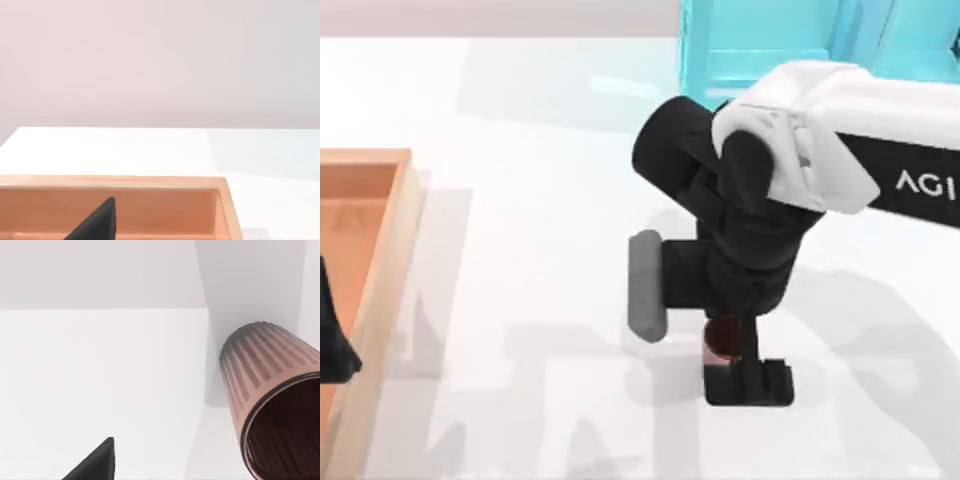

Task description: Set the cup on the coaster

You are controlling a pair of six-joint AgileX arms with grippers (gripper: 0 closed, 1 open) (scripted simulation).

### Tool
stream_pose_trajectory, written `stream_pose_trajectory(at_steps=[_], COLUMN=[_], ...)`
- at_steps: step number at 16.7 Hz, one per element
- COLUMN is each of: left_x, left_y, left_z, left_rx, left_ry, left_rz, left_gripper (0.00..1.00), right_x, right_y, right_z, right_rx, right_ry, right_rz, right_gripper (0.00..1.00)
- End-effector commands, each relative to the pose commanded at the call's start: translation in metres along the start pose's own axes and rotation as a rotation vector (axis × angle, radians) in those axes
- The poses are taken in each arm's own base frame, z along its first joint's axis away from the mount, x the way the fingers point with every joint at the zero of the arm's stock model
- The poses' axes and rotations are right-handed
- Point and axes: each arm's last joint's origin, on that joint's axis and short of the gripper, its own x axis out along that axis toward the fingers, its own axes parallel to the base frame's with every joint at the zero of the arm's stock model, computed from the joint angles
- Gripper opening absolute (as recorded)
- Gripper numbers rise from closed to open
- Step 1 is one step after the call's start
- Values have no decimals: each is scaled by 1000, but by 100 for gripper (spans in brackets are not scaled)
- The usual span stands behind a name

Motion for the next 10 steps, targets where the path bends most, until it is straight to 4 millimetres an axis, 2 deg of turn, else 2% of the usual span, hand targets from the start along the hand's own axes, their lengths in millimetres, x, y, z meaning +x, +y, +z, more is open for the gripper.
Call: stream_pose_trajectory(at_steps=[4, 9, 10], left_x=[0, 0, 0], left_y=[0, 0, 0], left_z=[0, 0, 0], left_rx=[0, 0, 0], left_ry=[0, 0, 0], left_rz=[0, 0, 0], left_gripper=[100, 100, 100], right_x=[39, 43, 43], right_y=[3, 4, 4], right_z=[-2, -3, -3], right_rx=[-1, -1, -1], right_ry=[4, 6, 6], right_rz=[4, 5, 5], right_gripper=[100, 100, 92])
